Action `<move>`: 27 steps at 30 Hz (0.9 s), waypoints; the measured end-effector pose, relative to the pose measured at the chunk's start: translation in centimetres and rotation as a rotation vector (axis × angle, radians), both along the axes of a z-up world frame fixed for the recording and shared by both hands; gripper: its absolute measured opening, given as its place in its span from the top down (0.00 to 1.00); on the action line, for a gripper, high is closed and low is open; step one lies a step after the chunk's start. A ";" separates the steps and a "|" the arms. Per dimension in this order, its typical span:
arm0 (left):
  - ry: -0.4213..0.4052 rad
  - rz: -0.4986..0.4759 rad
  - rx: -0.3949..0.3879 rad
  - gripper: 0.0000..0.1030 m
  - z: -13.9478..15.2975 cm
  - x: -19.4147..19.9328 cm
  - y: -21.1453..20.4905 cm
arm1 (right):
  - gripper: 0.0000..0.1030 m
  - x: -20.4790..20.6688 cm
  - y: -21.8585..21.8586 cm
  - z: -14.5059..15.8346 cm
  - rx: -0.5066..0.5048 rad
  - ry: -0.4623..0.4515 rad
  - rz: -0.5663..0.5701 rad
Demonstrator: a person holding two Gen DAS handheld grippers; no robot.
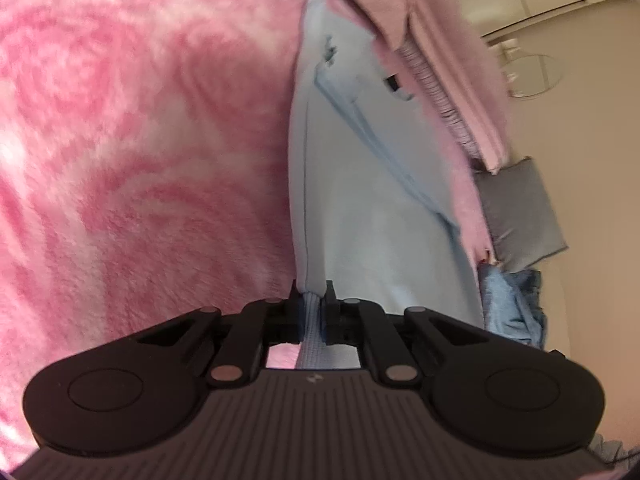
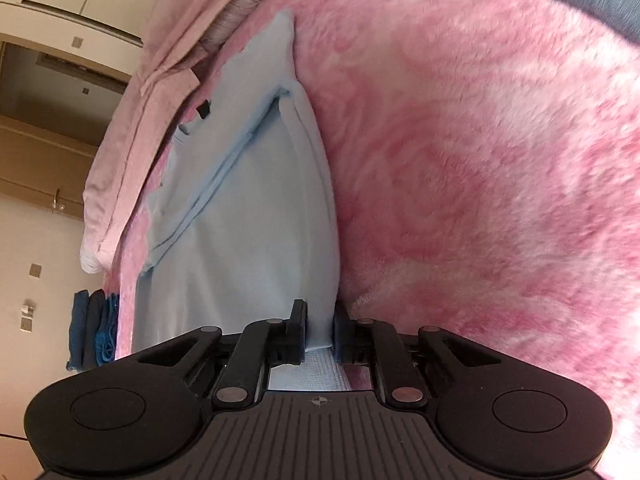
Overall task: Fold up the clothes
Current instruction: 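Grasp the sweatshirt hem with the left gripper while the right gripper grasps the hem, then lift the hem with both grippers and fold it up toward the collar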
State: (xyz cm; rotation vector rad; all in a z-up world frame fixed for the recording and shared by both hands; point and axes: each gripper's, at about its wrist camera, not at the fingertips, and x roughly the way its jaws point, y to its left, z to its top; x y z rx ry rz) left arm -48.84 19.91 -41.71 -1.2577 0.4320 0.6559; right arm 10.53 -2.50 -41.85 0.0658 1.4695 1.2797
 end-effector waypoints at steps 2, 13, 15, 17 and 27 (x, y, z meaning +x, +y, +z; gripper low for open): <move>-0.013 -0.007 0.014 0.96 0.8 -0.4 -0.7 | 0.92 0.0 -0.9 0.8 0.014 0.006 -0.008; 0.040 0.067 -0.187 0.96 2.5 -4.8 -12.7 | 0.92 -2.6 -10.5 2.3 -0.144 0.076 -0.002; 0.043 0.093 -0.216 0.96 3.1 -5.2 -13.8 | 0.92 -3.2 -12.8 2.4 -0.195 0.108 -0.018; 0.040 0.107 -0.226 0.96 3.9 -5.2 -14.2 | 0.92 -3.5 -14.1 2.7 -0.233 0.138 -0.042; -0.089 0.067 -0.010 0.96 10.1 -0.9 -4.0 | 0.92 -0.5 -4.4 9.6 -0.050 0.067 0.052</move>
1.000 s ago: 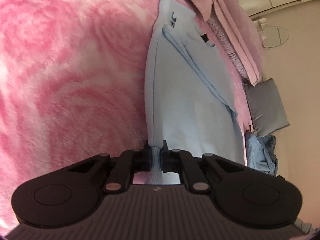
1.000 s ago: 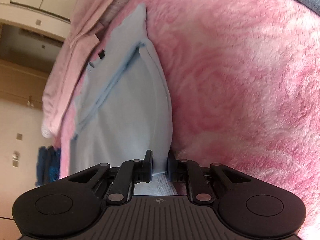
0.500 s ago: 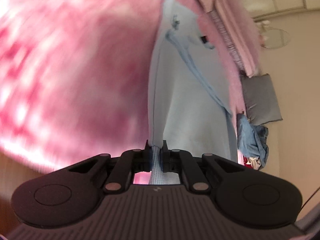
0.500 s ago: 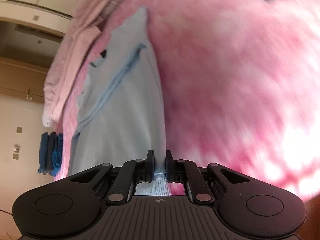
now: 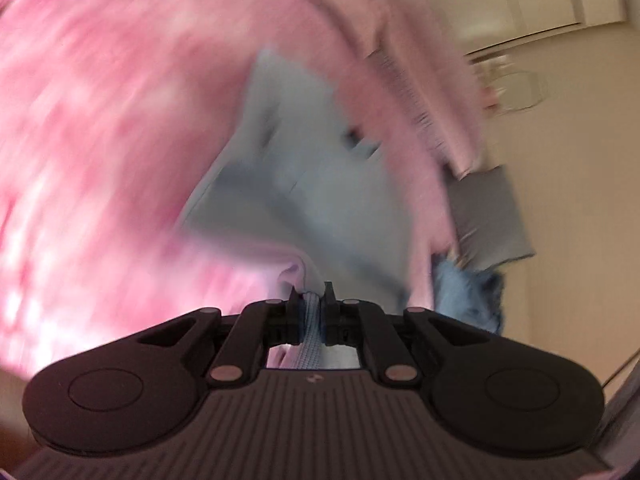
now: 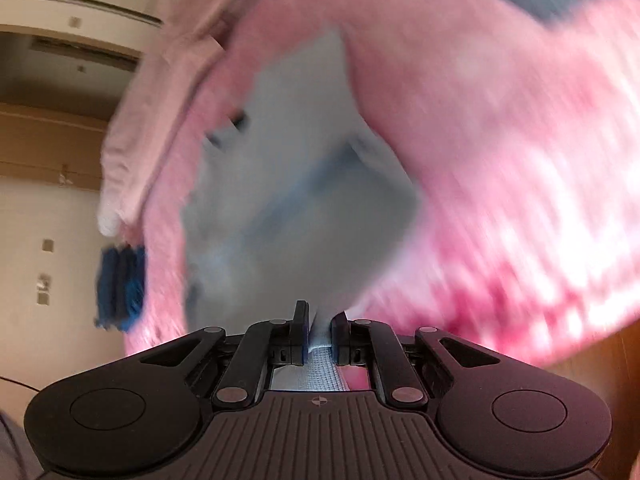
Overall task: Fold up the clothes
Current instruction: 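Lift the hem with both grippers and fold it up toward the collar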
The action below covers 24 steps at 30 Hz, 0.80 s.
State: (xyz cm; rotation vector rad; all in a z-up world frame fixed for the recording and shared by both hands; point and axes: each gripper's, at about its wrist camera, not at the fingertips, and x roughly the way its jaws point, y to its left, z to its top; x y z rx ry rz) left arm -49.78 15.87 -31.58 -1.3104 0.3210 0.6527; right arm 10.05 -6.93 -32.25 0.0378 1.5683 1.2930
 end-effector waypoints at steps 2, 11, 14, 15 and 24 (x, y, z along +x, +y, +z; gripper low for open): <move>-0.028 0.036 0.037 0.95 0.0 1.7 3.8 | 0.92 1.6 3.4 0.2 0.057 -0.010 -0.038; 0.051 0.164 -0.009 0.75 -4.0 5.3 13.9 | 0.36 6.7 14.0 -3.2 0.028 -0.026 -0.345; 0.172 0.092 0.048 0.75 -3.7 5.2 13.5 | 0.36 6.0 13.3 -3.2 0.027 -0.079 -0.322; 0.209 0.061 0.057 0.75 -3.9 5.2 13.2 | 0.36 5.7 12.7 -3.2 0.008 -0.116 -0.294; 0.343 -0.130 0.139 0.74 -5.1 7.5 13.2 | 0.36 0.6 11.5 -2.6 -0.052 -0.439 -0.086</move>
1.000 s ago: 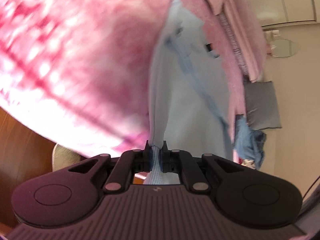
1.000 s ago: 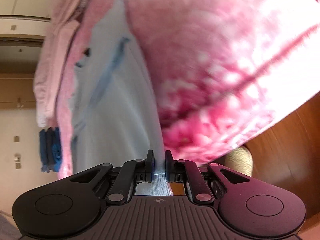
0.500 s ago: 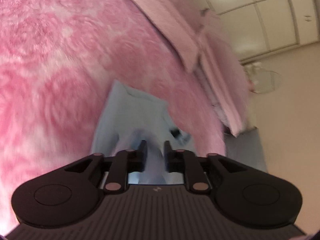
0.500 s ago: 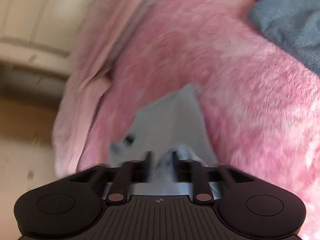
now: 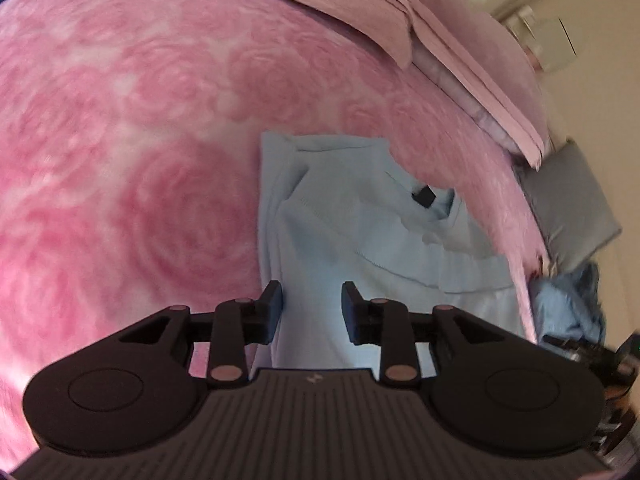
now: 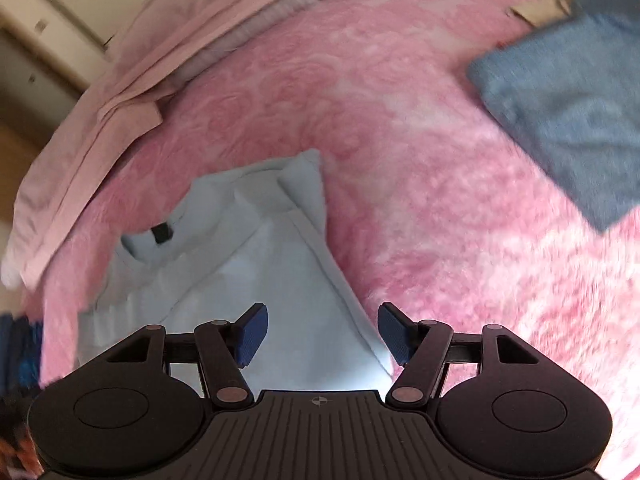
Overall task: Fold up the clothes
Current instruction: 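Lift the hem with both grippers and fold it up toward the collar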
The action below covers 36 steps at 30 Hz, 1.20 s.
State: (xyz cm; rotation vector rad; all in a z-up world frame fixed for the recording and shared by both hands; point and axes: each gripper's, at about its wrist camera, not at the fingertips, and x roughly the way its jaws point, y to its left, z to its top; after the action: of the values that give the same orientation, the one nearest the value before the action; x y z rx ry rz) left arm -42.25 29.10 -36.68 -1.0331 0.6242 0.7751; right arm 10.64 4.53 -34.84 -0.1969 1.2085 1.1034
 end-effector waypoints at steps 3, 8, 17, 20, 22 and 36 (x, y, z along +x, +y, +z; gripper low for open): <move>0.036 -0.040 0.036 0.73 0.3 1.3 1.4 | 0.37 -0.8 1.3 0.5 0.009 -0.069 0.066; 0.085 -0.077 0.093 0.73 0.3 3.1 3.9 | 0.44 -1.2 5.1 0.1 0.010 -0.140 0.174; 0.169 -0.187 0.153 0.74 -1.9 6.9 6.1 | 0.45 0.5 11.8 -3.8 0.005 -0.161 0.325; 0.209 -0.206 0.162 0.90 -2.5 7.3 5.8 | 0.45 1.0 12.7 -4.7 -0.001 -0.121 0.345; 0.223 -0.204 0.175 0.93 -2.4 7.3 5.5 | 0.61 1.0 13.1 -5.1 -0.008 -0.111 0.370; 0.193 -0.091 0.354 0.97 0.7 9.7 8.0 | 0.87 1.0 14.0 -0.8 0.147 -0.309 0.400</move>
State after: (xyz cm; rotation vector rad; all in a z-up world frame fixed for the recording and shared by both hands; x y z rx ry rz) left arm -32.57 37.07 -35.99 -0.6076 0.6648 0.8745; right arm 11.66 18.50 -35.69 -0.4931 0.8248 1.4431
